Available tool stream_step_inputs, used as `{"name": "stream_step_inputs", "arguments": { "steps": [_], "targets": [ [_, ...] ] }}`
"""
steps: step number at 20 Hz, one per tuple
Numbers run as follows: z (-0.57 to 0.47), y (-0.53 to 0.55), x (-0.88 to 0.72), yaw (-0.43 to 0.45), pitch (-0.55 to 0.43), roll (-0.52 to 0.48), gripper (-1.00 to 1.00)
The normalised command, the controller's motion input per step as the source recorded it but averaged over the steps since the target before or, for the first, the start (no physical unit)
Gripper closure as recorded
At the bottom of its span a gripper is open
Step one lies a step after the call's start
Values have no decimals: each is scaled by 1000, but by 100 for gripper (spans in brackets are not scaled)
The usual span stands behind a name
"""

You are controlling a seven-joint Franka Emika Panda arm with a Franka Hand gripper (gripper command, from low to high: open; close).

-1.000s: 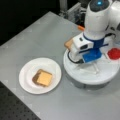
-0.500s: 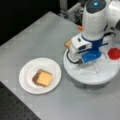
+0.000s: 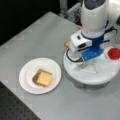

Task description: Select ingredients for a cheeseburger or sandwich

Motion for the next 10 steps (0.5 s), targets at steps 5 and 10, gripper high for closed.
{"name": "stream_step_inputs", "arguments": {
  "steps": [5,10],
  "targets": [
    [285,-7,-50,-261,21,-95,-100],
    [315,-64,-243,-448,14,-86,-100]
  ]
}}
